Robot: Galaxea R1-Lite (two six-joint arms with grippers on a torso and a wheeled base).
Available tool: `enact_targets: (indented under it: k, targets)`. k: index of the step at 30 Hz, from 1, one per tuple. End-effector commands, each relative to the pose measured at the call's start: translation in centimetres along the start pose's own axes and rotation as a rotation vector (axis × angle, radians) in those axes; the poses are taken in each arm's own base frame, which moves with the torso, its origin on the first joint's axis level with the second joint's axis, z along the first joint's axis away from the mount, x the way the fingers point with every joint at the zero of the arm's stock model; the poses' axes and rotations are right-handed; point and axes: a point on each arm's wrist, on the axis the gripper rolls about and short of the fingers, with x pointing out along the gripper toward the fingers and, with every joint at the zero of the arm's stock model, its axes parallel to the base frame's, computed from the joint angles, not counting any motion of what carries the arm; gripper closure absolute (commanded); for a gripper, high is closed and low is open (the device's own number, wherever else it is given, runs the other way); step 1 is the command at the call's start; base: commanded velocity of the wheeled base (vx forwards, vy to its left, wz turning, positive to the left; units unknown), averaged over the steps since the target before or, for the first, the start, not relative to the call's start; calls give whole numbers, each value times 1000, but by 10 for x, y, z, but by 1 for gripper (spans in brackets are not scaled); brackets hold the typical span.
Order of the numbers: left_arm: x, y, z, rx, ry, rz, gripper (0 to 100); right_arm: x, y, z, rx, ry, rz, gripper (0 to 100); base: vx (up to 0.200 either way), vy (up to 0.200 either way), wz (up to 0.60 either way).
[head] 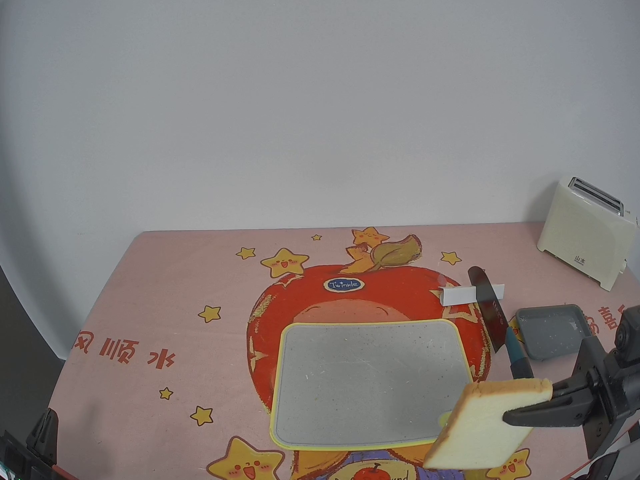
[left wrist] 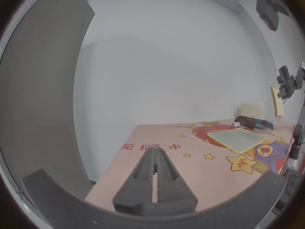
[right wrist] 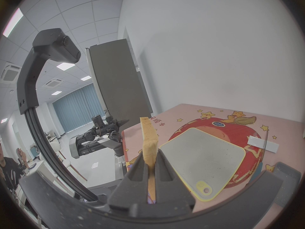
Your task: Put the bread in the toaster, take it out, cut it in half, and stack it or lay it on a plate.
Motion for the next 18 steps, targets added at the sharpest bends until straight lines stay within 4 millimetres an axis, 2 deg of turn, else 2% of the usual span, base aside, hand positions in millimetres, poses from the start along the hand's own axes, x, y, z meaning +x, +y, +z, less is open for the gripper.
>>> enact_targets:
  k: [1,2,9,18]
  targets:
    - [1,0,-4,0,18,0,100,2,-1,0,3,7,-1,100,0,0,0]
    - [1,0,-4,0,18,0,100,2,-1,0,3,7,-1,100,0,0,0]
    - [1,0,-4,0,17,1,100,3,-1,-1,5,10,-1,100,-200,0,0]
    - [1,0,-4,0,17,1,100,6,-6,0,17,15,-17,100,0,0,0]
